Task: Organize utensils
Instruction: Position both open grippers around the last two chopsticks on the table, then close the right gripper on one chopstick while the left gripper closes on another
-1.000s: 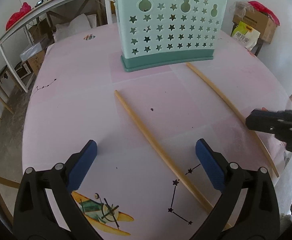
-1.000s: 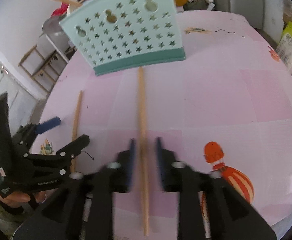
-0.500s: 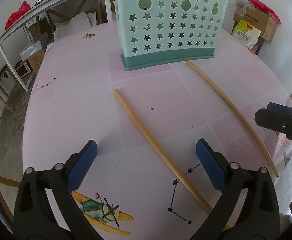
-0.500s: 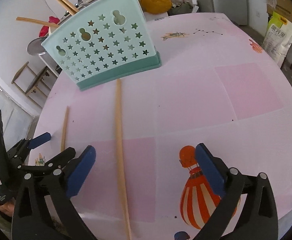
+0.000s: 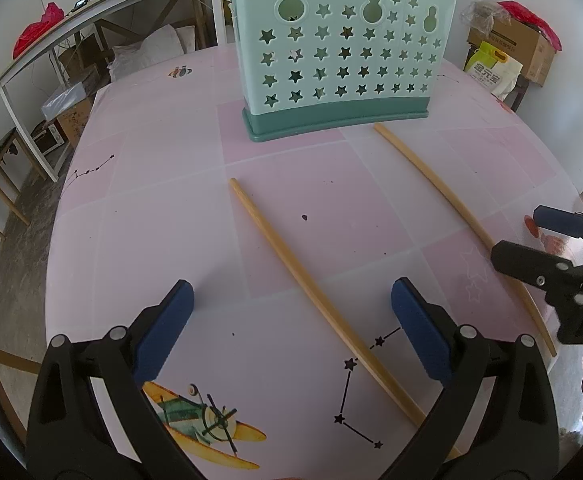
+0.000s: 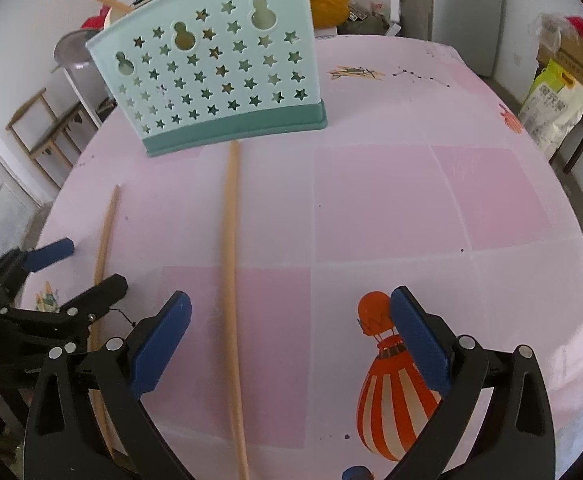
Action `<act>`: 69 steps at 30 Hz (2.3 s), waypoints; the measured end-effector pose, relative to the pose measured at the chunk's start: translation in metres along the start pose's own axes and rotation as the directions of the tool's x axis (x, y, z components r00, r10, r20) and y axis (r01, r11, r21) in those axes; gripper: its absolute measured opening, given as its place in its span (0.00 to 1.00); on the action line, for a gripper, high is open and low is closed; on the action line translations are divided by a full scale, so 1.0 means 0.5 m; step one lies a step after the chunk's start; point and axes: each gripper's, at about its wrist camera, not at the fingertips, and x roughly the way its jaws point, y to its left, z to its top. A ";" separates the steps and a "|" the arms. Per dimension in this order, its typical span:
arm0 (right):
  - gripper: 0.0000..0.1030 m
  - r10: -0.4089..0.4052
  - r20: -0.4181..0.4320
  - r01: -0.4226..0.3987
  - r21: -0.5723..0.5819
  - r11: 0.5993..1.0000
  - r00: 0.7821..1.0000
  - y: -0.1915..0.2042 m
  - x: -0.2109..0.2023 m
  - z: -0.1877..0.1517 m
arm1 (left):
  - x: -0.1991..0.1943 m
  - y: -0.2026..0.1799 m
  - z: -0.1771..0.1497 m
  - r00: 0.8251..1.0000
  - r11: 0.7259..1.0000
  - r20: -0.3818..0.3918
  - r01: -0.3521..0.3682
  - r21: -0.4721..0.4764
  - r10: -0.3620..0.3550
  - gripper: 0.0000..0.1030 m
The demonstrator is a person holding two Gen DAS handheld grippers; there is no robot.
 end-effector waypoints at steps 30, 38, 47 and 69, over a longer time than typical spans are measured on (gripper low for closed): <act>0.94 0.054 0.036 -0.056 0.035 0.998 0.998 -0.022 -0.010 -0.002 | 0.000 0.002 -0.004 1.000 1.000 0.008 -0.002 0.000 0.002 0.93; 0.94 0.142 0.061 -0.148 0.093 0.985 0.988 -0.054 -0.017 0.001 | -0.002 0.000 -0.006 1.000 1.000 0.019 0.005 0.007 -0.005 0.93; 0.94 0.142 0.054 -0.146 0.096 0.985 0.988 -0.053 -0.014 0.004 | -0.019 0.067 0.017 0.993 0.985 0.039 0.116 -0.130 -0.112 0.71; 0.75 0.188 0.018 -0.189 0.075 0.979 0.982 -0.043 -0.015 0.021 | -0.014 0.036 0.018 0.997 0.997 -0.017 0.075 0.001 -0.075 0.05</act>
